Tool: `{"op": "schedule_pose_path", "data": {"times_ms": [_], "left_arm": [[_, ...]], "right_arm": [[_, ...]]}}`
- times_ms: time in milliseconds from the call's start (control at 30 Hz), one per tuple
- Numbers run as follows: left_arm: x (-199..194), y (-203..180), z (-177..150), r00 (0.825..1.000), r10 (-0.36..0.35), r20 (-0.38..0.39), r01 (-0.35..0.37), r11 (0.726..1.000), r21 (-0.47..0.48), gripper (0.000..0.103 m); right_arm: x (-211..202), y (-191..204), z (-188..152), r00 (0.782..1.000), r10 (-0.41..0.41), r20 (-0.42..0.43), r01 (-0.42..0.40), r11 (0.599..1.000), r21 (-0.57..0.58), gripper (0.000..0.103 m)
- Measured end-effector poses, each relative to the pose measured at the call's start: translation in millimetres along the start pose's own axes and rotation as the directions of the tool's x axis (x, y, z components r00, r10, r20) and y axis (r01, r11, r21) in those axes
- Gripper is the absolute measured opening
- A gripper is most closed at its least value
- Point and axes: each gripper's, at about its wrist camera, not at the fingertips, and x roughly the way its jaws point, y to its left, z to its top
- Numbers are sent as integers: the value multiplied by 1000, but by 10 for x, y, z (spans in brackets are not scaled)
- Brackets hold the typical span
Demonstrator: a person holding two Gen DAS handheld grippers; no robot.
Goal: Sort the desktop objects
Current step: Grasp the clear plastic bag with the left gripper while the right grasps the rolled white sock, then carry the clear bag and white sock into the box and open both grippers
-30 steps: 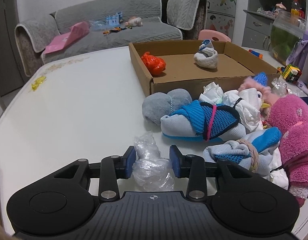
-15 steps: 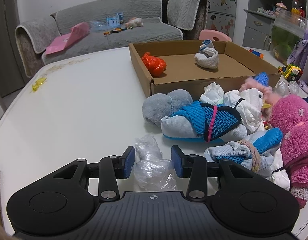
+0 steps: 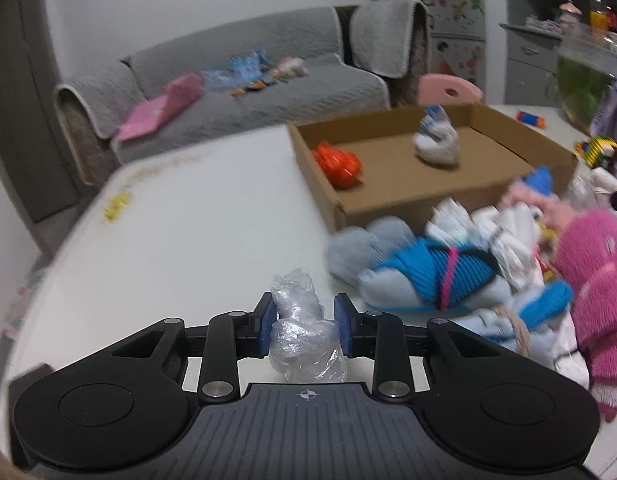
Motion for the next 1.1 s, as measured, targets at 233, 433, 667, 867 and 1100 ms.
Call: {"op": "schedule_pose_path", "data": {"times_ms": [233,433,667,867,1100], "left_arm": [[-109,-48,455,997,10,75,-10,1000,4,38],[-27,-51,703,996,-8,92,7,1000,8,38],[268,-94,1065,994,-19,107,20,1000,-2,38],[593,-250,1265,994,-58,98,57,998,12,38],[901,-347,1322,994,-96,58,96,995,3,38]], "right_arm": [[-57,-32,293,996,13,89,-16,1000,25,25],[-9,-42,560,991,17,130,-18,1000,4,25],[160,-60,905,985,41,168,-38,999,-21,25],[288,-66,1099,977,69,201,-58,997,-59,25],[540,-180,1034,981,99,167,-92,994,-50,25]]}}
